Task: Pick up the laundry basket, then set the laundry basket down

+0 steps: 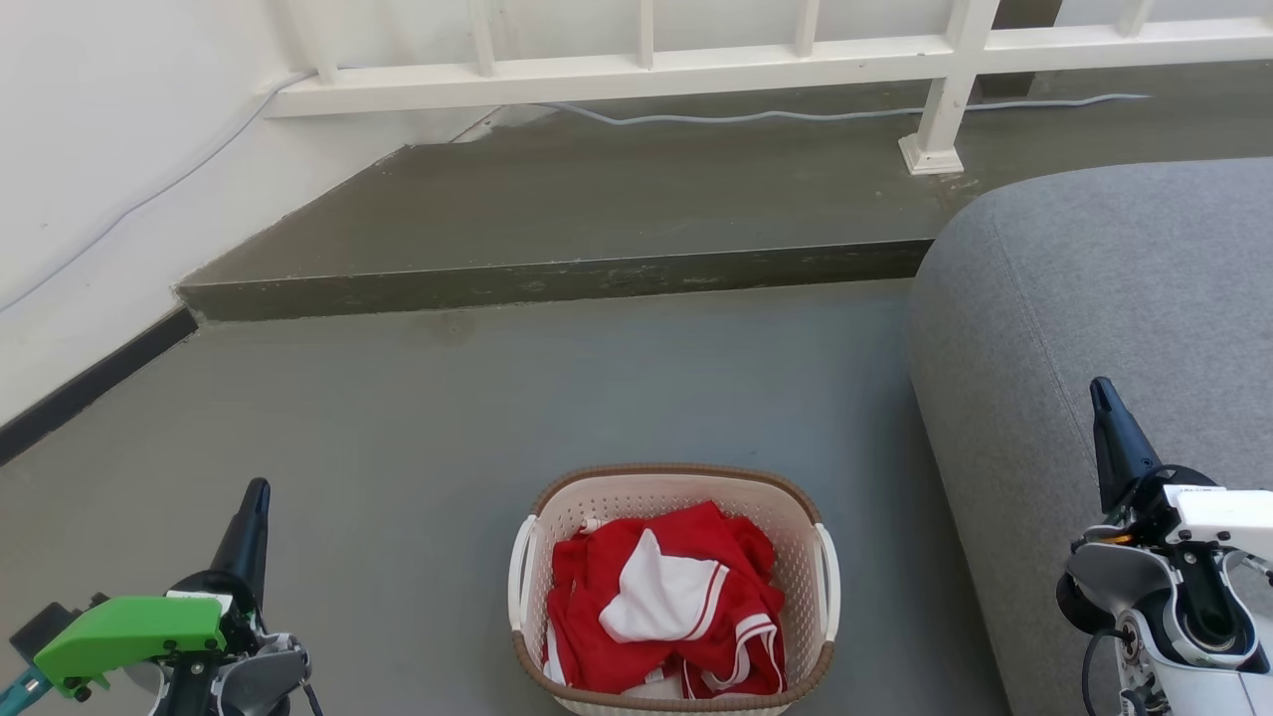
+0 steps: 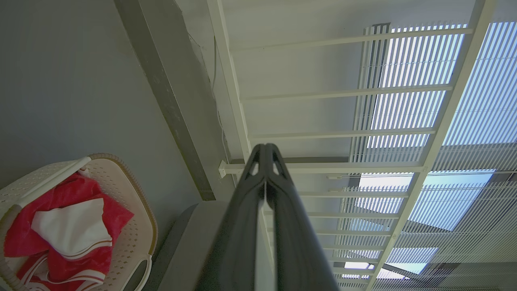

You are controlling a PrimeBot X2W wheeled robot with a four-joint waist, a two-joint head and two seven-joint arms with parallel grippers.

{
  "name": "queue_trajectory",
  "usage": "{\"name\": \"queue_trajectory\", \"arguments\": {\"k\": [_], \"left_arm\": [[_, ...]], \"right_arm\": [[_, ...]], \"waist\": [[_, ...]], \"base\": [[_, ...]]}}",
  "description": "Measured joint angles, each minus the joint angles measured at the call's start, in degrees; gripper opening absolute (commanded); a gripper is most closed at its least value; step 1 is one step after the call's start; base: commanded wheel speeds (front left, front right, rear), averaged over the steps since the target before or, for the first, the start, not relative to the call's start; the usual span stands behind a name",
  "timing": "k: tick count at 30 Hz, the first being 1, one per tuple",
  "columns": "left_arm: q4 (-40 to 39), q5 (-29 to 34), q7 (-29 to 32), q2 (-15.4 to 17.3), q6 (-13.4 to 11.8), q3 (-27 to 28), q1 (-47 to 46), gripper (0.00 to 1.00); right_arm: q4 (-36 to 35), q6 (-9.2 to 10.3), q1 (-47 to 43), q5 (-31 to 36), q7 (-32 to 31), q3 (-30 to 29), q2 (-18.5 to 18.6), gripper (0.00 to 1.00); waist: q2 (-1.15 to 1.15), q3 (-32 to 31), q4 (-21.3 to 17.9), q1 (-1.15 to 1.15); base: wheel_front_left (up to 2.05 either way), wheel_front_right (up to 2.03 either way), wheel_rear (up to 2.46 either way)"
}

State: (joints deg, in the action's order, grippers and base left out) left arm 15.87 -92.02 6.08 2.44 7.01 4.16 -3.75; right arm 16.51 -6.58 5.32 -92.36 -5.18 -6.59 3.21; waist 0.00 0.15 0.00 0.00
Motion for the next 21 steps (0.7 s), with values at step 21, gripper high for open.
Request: {"name": "queue_trajectory", "arguments": {"k": [21], "left_arm": [[0.00,0.00,0.01,-0.03,0.01,0.07,-0.01,0.00]], "right_arm": [[-0.05,-0.23,-0.01,0.00,0.00,-0.08,-0.01,0.00]], "waist": [[0.00,0.01,-0.01,0.00]], "base": [[0.00,0.00,0.00]]}}
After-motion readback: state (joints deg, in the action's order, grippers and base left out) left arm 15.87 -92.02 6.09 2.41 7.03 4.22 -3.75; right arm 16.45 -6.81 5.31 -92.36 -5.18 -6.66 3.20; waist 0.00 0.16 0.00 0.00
